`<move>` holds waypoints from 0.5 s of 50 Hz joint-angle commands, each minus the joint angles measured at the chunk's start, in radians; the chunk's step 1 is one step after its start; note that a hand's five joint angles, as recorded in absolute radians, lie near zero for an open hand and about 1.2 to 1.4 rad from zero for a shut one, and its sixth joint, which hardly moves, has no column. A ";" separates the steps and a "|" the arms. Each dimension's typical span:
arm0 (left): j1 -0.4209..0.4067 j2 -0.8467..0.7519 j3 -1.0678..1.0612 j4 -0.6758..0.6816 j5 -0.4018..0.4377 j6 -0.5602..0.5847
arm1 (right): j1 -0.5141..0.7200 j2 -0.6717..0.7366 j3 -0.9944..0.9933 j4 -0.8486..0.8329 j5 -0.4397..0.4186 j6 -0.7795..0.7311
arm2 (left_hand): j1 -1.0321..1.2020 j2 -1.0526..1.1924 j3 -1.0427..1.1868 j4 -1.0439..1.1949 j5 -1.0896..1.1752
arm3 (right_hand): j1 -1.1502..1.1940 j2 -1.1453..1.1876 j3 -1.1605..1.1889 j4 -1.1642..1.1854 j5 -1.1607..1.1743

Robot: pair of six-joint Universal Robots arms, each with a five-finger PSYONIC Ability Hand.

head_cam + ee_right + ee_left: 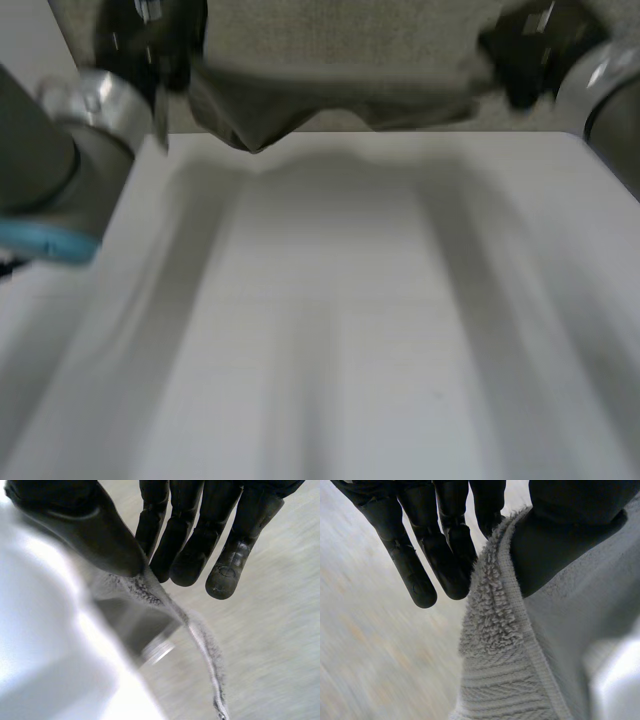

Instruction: Fold the towel.

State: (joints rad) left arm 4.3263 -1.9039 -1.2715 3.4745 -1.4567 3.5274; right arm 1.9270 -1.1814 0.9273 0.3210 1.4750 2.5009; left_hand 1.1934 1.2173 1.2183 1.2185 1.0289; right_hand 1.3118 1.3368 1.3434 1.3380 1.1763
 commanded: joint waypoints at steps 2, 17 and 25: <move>0.035 0.003 -0.431 0.055 0.015 0.013 | 0.000 -0.011 0.437 -0.017 -0.107 -0.068 | 0.203 0.179 0.178 0.178 0.193 | 0.084 0.060 0.053 0.058 0.045; 0.036 -0.121 -0.592 0.238 0.013 0.070 | -0.025 0.052 0.777 -0.401 -0.105 -0.060 | 0.203 0.179 0.178 0.178 0.193 | 0.084 0.060 0.053 0.058 0.045; 0.043 -0.093 -0.595 0.236 0.013 0.064 | -0.055 0.022 0.812 -0.408 -0.110 0.004 | 0.203 0.179 0.178 0.178 0.193 | -0.433 -0.458 -0.465 -0.459 -0.472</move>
State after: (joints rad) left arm 4.3642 -2.0183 -1.8680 3.7171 -1.4434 3.5968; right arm 1.8913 -1.1358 1.7246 -0.0916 1.3690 2.4558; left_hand 1.1967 1.2174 1.2184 1.2186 1.0289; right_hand 1.0911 1.0921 1.0974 1.1009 0.9236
